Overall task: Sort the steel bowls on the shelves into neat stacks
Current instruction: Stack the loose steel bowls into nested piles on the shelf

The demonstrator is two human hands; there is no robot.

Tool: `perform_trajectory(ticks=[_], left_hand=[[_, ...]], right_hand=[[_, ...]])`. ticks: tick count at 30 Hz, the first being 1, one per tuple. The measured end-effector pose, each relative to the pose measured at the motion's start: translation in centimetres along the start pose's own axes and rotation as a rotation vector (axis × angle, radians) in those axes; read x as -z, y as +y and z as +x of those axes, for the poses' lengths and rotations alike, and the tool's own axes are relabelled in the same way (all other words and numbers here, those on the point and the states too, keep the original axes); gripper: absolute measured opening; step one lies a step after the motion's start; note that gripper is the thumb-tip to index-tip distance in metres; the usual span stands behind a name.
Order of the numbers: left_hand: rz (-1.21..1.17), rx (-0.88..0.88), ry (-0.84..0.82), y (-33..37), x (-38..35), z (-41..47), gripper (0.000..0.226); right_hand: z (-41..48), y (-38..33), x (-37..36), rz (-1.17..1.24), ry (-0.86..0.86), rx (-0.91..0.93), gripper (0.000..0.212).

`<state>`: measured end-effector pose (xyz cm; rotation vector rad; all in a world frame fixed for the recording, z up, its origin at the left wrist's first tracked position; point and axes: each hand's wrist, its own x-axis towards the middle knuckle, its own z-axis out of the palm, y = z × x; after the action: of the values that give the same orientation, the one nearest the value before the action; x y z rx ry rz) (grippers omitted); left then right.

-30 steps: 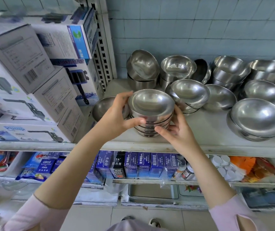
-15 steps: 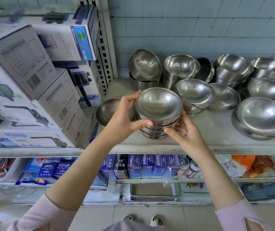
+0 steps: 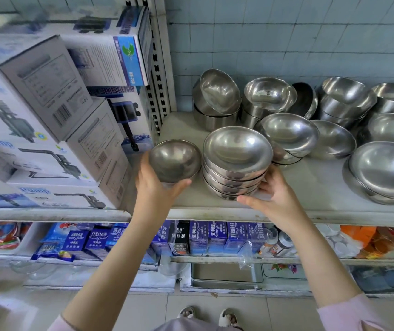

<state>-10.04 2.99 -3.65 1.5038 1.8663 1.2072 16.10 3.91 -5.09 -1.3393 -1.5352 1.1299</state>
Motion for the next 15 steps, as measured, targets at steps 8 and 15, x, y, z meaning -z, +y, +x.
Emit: perform_trajectory(ticks=[8, 15], left_hand=[[-0.121, -0.076, 0.105, 2.5, 3.2, 0.4, 0.092], [-0.109, -0.331, -0.156, 9.7, 3.0, 1.0, 0.111]], right_hand=[[0.0, 0.1, 0.0, -0.036, 0.016, 0.027, 0.1], [-0.1, 0.1, 0.4, -0.006, 0.006, 0.023, 0.115]])
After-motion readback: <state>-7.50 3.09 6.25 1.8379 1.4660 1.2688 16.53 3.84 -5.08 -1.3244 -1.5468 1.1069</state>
